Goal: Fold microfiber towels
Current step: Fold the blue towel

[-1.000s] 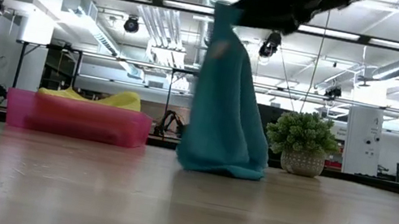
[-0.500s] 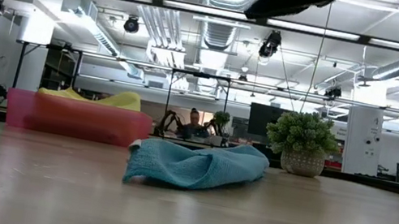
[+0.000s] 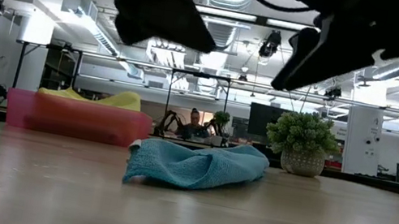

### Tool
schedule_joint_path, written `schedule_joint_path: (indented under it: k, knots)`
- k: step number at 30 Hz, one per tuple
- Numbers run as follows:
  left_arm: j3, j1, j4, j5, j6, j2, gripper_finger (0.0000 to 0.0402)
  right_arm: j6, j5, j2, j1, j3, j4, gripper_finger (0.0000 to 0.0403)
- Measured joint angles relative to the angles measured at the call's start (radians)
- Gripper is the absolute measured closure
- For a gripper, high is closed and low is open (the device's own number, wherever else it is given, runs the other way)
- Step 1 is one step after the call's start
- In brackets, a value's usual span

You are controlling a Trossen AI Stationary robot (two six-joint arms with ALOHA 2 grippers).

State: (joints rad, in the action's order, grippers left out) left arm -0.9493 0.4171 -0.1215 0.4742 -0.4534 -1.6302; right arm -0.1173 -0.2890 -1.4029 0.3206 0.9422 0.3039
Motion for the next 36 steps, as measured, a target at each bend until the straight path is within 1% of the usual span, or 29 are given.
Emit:
schedule_joint_path:
  k: [2, 7, 10, 13, 15, 17, 20, 22, 25, 27, 29, 31, 36]
  knots:
    - [-0.014, -0.036, 0.005, -0.014, -0.036, -0.030, 0.0401, 0.001, -0.003, 0.003, 0.000, -0.013, 0.000, 0.0150]
    - [-0.050, -0.144, 0.008, -0.103, -0.159, -0.067, 0.0401, 0.046, -0.027, 0.029, 0.000, -0.038, -0.005, 0.0158]
    - [-0.094, -0.209, 0.137, -0.126, -0.256, -0.081, 0.0401, 0.077, -0.034, 0.068, -0.003, -0.068, -0.034, 0.0160]
    - [-0.163, -0.266, 0.356, -0.125, -0.329, -0.100, 0.0401, 0.093, -0.038, 0.130, -0.005, -0.113, -0.081, 0.0161]
    - [-0.218, -0.299, 0.434, -0.124, -0.340, -0.128, 0.0401, 0.107, -0.052, 0.173, -0.005, -0.150, -0.105, 0.0161]
    - [-0.267, -0.332, 0.511, -0.124, -0.313, -0.158, 0.0401, 0.126, -0.055, 0.214, -0.008, -0.184, -0.152, 0.0161]
    - [-0.346, -0.386, 0.563, -0.125, -0.255, -0.203, 0.0401, 0.155, -0.056, 0.272, -0.016, -0.239, -0.231, 0.0161]
    - [-0.384, -0.428, 0.592, -0.124, -0.243, -0.233, 0.0401, 0.169, -0.055, 0.312, -0.022, -0.276, -0.281, 0.0161]
    - [-0.401, -0.484, 0.627, -0.129, -0.248, -0.265, 0.0402, 0.184, -0.054, 0.360, -0.032, -0.322, -0.346, 0.0161]
    - [-0.401, -0.512, 0.619, -0.134, -0.273, -0.279, 0.0400, 0.186, -0.056, 0.389, -0.034, -0.349, -0.354, 0.0161]
    - [-0.390, -0.532, 0.642, -0.145, -0.291, -0.281, 0.0392, 0.190, -0.054, 0.411, -0.034, -0.369, -0.391, 0.0161]
    - [-0.383, -0.547, 0.629, -0.154, -0.300, -0.286, 0.0376, 0.196, -0.053, 0.428, -0.033, -0.396, -0.406, 0.0161]
    - [-0.366, -0.558, 0.631, -0.168, -0.326, -0.286, 0.0313, 0.215, -0.053, 0.439, -0.034, -0.428, -0.459, 0.0161]
